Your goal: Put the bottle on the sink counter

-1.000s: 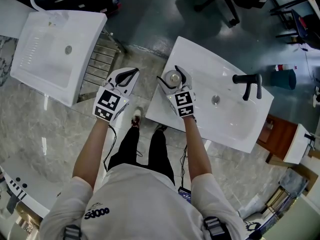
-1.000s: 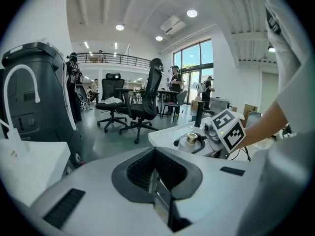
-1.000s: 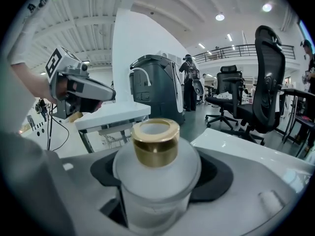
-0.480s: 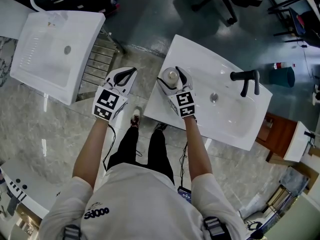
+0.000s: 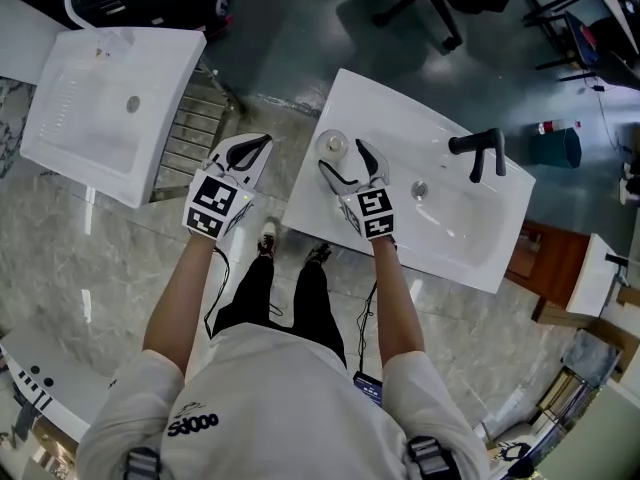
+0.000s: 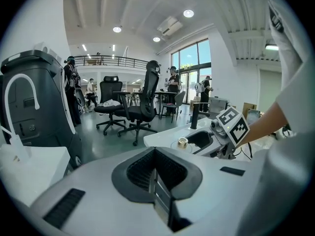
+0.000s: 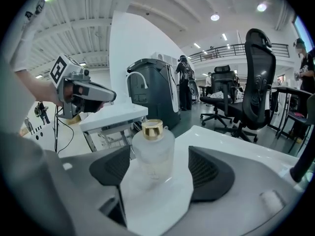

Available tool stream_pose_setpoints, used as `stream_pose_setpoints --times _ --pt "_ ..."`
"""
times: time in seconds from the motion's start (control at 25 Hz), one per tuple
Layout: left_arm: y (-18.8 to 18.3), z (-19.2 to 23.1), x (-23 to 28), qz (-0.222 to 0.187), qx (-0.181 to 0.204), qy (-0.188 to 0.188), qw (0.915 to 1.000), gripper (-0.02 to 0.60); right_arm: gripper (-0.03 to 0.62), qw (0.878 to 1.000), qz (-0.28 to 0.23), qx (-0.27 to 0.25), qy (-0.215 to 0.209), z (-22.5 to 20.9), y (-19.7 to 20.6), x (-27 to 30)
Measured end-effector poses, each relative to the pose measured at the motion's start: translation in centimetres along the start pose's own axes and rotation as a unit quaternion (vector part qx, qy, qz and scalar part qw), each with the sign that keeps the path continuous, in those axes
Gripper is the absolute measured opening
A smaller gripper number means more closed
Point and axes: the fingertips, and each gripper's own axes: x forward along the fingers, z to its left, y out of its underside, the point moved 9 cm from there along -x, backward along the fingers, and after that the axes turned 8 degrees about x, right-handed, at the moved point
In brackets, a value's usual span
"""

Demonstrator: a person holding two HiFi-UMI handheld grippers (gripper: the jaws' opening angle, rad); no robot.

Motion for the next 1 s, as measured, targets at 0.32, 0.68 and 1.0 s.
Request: stream_pose_setpoints --times 0.32,0.68,1.0 --pt "-2.4 -0.4 -1.1 -0.023 0.01 -0.001 0.9997 0.005 0.364 0.997 -0.046 0.05 0.024 -0.6 -2.0 -4.9" --pt "-6.6 0.1 -2.0 -0.066 0.032 -0.015 0.9972 0.005 0.122 0.99 -0.092 0.05 0.096 -2.3 -7.3 -10.9" --pt "-10.2 0.9 -3.3 -0.105 0.053 -0.028 0.9927 0.005 0.009 0.983 -0.106 0.057 0.136 -1.9 -11.8 -14.3"
